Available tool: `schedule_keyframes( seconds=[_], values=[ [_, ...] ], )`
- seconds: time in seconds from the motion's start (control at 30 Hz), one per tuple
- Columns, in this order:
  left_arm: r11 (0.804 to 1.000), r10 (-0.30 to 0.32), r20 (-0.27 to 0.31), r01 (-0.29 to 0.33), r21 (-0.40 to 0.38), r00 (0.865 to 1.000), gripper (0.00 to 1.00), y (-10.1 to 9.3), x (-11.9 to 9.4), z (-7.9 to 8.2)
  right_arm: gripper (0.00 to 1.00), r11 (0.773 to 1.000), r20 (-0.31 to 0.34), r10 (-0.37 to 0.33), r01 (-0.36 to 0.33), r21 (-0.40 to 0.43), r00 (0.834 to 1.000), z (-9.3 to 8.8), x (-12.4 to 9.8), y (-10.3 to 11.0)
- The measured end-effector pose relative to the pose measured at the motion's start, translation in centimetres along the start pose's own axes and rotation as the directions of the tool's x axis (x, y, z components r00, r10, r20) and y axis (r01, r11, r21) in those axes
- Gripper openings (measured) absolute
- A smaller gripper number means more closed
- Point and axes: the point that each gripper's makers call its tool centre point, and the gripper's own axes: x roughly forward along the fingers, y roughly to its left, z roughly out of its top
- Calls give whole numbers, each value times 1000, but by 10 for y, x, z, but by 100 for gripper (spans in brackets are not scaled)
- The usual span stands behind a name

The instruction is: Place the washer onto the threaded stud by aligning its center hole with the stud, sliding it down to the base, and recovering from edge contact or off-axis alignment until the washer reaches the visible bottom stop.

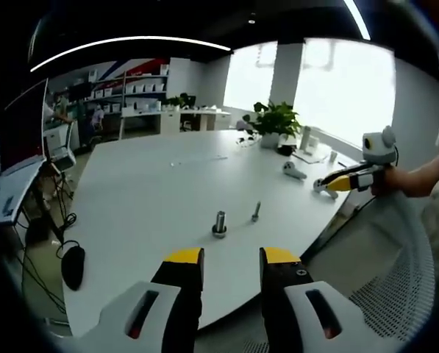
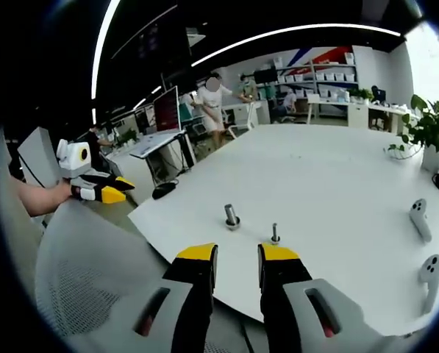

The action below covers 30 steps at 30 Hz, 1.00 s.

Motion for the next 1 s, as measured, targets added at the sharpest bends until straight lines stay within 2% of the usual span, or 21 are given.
schedule_keyframes(
  seconds=[0.23, 0.33, 0.47, 1.0],
  values=[
    [1000, -7, -24, 7, 0, 1000, 28, -1, 2, -4, 25, 1000, -10, -10, 10, 3, 1000, -2, 0, -2],
    [1000, 3, -21, -3, -5, 1000, 28, 0, 1, -4, 25, 999, 2, -25, 25, 28, 1000, -1, -2, -6],
    [1000, -4, -49, 4, 0, 999, 28, -1, 3, -8, 25, 999, 4, -27, 27, 39, 1000, -1, -2, -7],
    [1000, -8, -55, 8, -5, 998, 27, -1, 3, -10, 25, 997, -19, -37, 38, 71, 999, -7, -1, -9]
  ],
)
